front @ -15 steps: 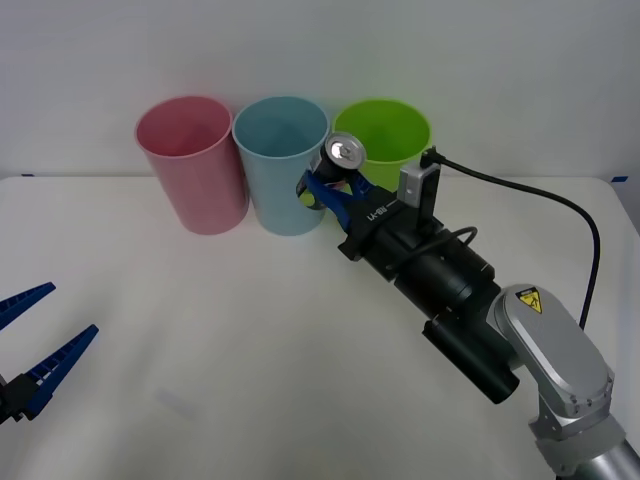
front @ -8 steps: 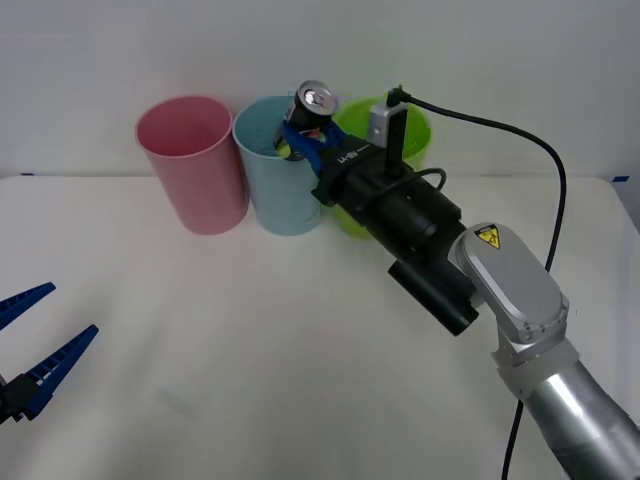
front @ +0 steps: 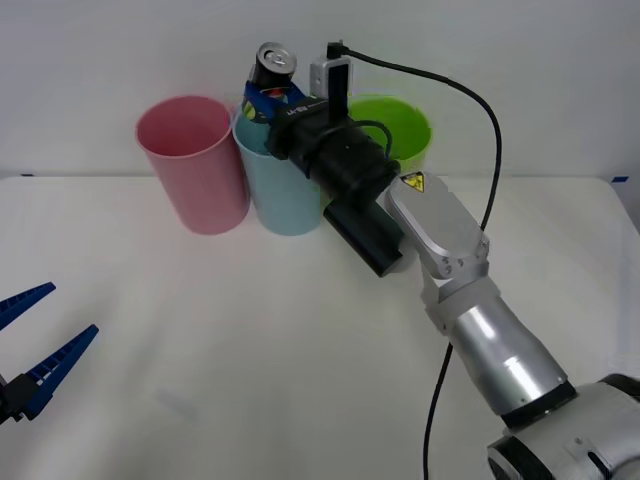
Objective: Grasp the object on the table and drop it into the matching bin: aluminum can to the light blue bin, PET bottle to the pink bin.
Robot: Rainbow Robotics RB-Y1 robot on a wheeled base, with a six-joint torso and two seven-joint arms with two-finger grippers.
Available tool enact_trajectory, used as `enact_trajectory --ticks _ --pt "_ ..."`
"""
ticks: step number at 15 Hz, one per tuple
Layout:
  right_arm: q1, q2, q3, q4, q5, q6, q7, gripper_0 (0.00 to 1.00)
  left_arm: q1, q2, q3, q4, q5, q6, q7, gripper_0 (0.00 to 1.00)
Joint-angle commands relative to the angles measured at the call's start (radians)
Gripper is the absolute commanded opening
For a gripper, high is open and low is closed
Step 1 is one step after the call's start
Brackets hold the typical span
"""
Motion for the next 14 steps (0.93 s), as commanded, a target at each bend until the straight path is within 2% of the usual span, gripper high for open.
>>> enact_trajectory --ticks 1,4,11,12,13,14 --pt "-0.073 0.04 -0.04 0.106 0.024 0.043 0.027 0.0 0.0 0.0 0.0 0.0 0.0 0.0 0.0 1.0" --pt "-0.097 0.044 -0.04 0.14 0.035 0.12 0.046 0.0 0.0 0.0 0.0 0.0 0.0 0.0 0.0 1.0" --pt "-0.096 0.044 -0.04 0.15 0.041 0.129 0.06 0.0 0.0 0.0 0.0 0.0 0.0 0.0 0.0 1.0" --pt "-0.096 0.044 -0.04 0.15 0.041 0.131 0.062 0.14 0.0 0.0 0.0 0.0 0.0 0.0 0.0 1.0" --pt "-0.096 0.044 -0.041 0.15 0.041 0.131 0.065 0.73 0.0 0.0 0.0 0.0 0.0 0.0 0.0 1.0" --pt "-0.096 0.044 -0.043 0.15 0.041 0.131 0.069 1.0 0.0 0.0 0.0 0.0 0.0 0.0 0.0 1.0"
